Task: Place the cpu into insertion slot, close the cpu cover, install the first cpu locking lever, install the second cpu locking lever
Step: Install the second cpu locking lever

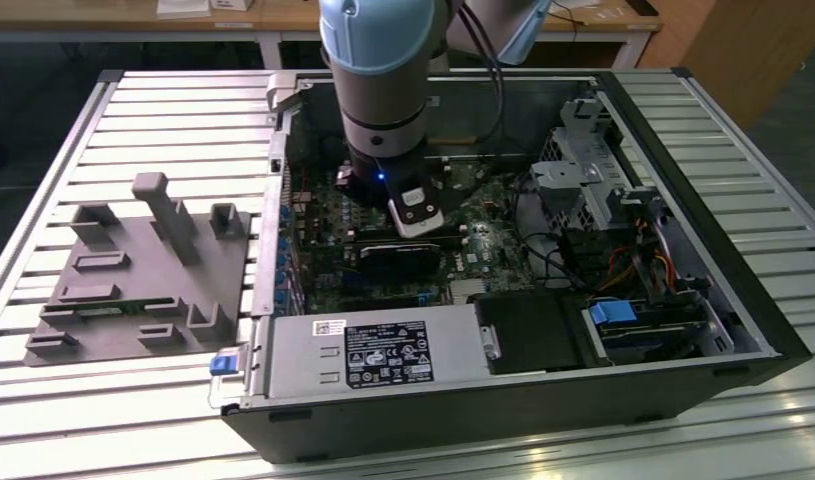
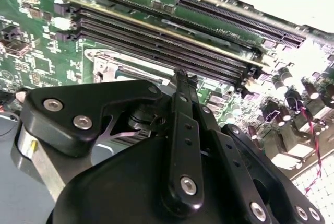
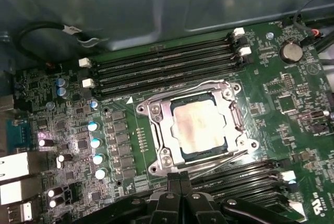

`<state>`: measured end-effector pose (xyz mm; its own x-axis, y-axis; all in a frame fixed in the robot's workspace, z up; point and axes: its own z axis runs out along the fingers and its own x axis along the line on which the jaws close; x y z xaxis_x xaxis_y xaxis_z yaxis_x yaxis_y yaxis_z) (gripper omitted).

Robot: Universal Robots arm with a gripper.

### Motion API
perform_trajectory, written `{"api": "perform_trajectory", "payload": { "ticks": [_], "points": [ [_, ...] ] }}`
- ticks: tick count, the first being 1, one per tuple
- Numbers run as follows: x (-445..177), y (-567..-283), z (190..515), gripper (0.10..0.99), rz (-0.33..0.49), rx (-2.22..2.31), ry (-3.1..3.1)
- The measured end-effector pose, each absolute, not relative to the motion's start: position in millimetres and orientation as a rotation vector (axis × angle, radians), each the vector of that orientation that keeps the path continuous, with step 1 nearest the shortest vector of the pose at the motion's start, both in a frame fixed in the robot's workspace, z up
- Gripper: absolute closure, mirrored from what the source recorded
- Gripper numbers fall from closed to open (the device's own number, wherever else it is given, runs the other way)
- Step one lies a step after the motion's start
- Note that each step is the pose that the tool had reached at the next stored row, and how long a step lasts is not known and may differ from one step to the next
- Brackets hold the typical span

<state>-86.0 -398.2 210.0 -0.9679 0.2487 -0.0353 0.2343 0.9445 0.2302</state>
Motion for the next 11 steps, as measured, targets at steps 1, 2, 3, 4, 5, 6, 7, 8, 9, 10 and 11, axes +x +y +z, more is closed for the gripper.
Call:
{"api": "perform_trajectory", "payload": {
  "ticks": [1, 2, 3, 4, 5, 6, 7, 8, 9, 10, 11],
  "points": [
    [-86.7, -399.2, 209.3, 0.984, 0.352, 0.378, 3.035],
    [-87.5, -400.0, 208.8, 0.984, 0.359, 0.378, 3.034],
    [-88.4, -400.5, 208.1, 0.984, 0.367, 0.378, 3.034],
    [-89.5, -400.7, 207.3, 0.984, 0.377, 0.379, 3.033],
    [-90.4, -400.8, 206.6, 0.984, 0.387, 0.379, 3.032],
    [-91.5, -400.9, 205.9, 0.984, 0.396, 0.379, 3.031],
    [-92.5, -401.1, 205.1, 0.984, 0.405, 0.379, 3.031],
    [-93.3, -401.2, 204.2, 0.984, 0.413, 0.379, 3.030],
    [-94.0, -401.2, 203.1, 0.984, 0.419, 0.379, 3.029],
    [-94.3, -401.2, 202.1, 0.984, 0.425, 0.379, 3.029],
    [-94.5, -401.2, 201.1, 0.984, 0.433, 0.380, 3.028]
  ]
}}
